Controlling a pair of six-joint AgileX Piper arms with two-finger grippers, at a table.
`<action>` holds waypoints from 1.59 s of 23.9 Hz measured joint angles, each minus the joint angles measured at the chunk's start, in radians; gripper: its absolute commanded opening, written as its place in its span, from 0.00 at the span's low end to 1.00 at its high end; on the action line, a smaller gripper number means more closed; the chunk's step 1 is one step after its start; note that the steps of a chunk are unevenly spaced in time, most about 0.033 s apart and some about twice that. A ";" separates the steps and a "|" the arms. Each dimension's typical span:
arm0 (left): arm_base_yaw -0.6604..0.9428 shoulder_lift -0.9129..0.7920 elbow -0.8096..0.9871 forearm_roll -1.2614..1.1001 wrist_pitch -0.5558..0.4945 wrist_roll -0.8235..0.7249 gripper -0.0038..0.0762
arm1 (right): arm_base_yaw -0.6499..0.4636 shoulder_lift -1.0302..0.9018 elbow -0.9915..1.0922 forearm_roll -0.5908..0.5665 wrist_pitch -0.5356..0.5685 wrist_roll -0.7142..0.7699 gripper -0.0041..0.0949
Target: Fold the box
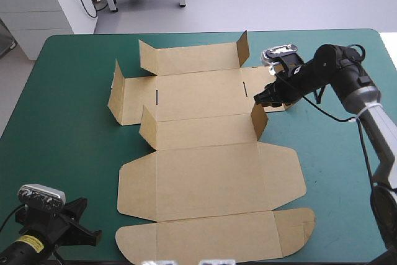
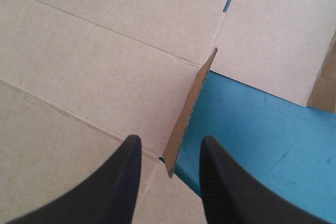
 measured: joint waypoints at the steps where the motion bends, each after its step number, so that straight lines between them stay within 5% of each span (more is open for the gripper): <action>1: 0.000 0.000 0.000 0.000 0.000 0.000 0.04 | 0.007 0.020 -0.014 -0.002 0.005 0.003 0.44; 20: 0.000 0.000 0.000 0.000 0.001 0.000 0.04 | 0.097 0.254 -0.076 -0.082 0.015 0.042 0.43; 23: 0.000 0.000 0.000 0.001 0.001 0.000 0.04 | 0.107 0.255 -0.080 -0.128 -0.005 0.150 0.28; 32: 0.000 0.000 0.000 0.001 0.001 0.000 0.04 | 0.107 0.255 -0.089 -0.222 0.023 0.238 0.24; 36: 0.000 0.000 0.000 0.001 0.001 0.000 0.04 | 0.107 0.255 -0.089 -0.221 0.037 0.245 0.03; 38: 0.000 0.000 0.000 0.001 0.001 0.000 0.04 | 0.109 0.255 -0.089 -0.214 0.040 0.245 0.03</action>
